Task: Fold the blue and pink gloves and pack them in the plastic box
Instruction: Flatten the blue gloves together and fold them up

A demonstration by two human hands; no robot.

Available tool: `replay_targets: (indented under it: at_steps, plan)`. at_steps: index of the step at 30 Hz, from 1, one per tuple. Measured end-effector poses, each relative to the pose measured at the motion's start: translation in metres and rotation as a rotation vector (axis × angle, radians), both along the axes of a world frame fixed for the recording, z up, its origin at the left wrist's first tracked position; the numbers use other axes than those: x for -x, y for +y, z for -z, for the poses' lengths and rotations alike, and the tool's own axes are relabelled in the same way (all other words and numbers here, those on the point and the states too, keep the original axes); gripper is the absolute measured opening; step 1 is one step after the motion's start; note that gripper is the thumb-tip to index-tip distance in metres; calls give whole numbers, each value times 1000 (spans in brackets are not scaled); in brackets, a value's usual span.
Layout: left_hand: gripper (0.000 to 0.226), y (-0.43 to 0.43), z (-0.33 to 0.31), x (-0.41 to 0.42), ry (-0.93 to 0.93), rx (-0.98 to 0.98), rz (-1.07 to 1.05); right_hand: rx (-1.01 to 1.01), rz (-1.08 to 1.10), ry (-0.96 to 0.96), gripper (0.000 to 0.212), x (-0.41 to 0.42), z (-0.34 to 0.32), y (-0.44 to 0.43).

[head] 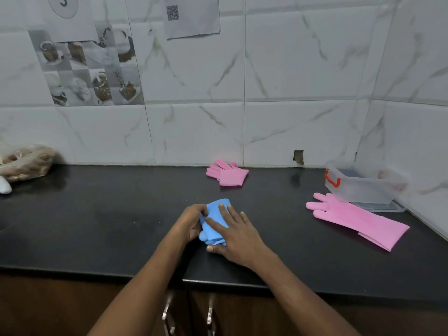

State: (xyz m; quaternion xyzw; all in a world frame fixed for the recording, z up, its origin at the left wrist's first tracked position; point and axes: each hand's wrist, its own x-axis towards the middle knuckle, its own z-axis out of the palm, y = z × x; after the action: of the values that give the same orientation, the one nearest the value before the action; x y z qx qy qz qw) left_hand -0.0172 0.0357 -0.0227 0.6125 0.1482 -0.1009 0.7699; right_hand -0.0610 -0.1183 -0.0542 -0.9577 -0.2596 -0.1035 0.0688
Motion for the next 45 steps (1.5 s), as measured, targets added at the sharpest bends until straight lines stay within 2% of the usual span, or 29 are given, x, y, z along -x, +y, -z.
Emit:
replay_targets:
  at_steps: [2, 3, 6, 8, 10, 12, 14, 16, 17, 19, 20, 21, 22, 23, 25, 27, 31, 33, 34, 36, 37, 39, 40, 41, 43, 45]
  plan:
    - [7, -11, -3, -1, -85, -189, -77, 4, 5, 55, 78, -2, 3, -8]
    - [8, -16, -5, -1, -155, -343, -122, 9, 7, 77, 79, -1, 4, -12]
    - [26, -28, -6, 4, -342, -818, -240, 12, 13, 104, 87, 3, 4, -9]
    - [36, -33, -6, 8, -406, -1019, -298, -26, 35, 122, 90, 5, 3, -3]
    - [41, -31, -6, 9, -325, -1221, -326, -56, 67, 146, 88, 8, 3, 3]
    - [51, -21, -7, 7, -143, -1332, -278, -100, 97, 182, 91, 10, 3, 9]
    - [57, -11, -5, 1, -58, -1294, -157, -120, 106, 223, 95, 13, 3, 16]
    - [51, -8, 2, -3, -92, -1213, -101, -149, 54, 340, 90, 13, -5, 13]
    - [46, -8, 6, -5, -116, -1177, -114, -255, 3, 451, 80, 10, -12, 5]
    - [35, -8, 10, -9, -164, -1121, -165, -741, -16, 610, 55, 5, -27, -17]
    - [30, -7, 11, -12, -189, -1094, -181, -940, 83, 555, 45, 1, -31, -28]
    - [27, -4, 11, -16, -213, -1069, -181, -1055, 226, 476, 42, -2, -32, -38]
    - [28, -1, 10, -21, -229, -1048, -169, -1137, 342, 456, 40, -4, -30, -43]
    - [30, 3, 10, -26, -239, -1029, -152, -1241, 389, 524, 35, -4, -27, -42]
    - [32, 8, 8, -34, -233, -991, -118, -1410, 384, 719, 34, -2, -24, -27]
    - [28, 15, 5, -40, -209, -935, -79, -1539, 398, 823, 33, -7, -25, -4]
    - [16, 34, -7, -52, -111, -847, -58, -1756, 428, 881, 28, -22, -33, 44]
    - [14, 44, -15, -54, -123, -858, -93, -1854, 402, 866, 27, -25, -30, 63]
    - [13, 46, -17, -54, -154, -893, -96, -1840, 398, 835, 25, -25, -28, 68]
    - [16, 50, -15, -50, -185, -1010, -89, -1633, 441, 721, 18, -25, -27, 77]
    - [17, 52, -12, -47, -178, -1075, -84, -1439, 481, 646, 19, -28, -29, 80]
    - [19, 52, 2, -41, -177, -1152, -85, -902, 571, 490, 32, -33, -35, 79]
    - [23, 51, 9, -40, -195, -1155, -93, -697, 605, 426, 36, -34, -35, 76]
    - [28, 49, 13, -37, -214, -1166, -97, -590, 616, 397, 38, -36, -33, 73]
    - [34, 40, 19, -34, -231, -1247, -108, -629, 586, 435, 38, -38, -31, 64]
    - [54, 26, 15, -33, -221, -1414, -154, -719, 547, 415, 38, -40, -33, 54]
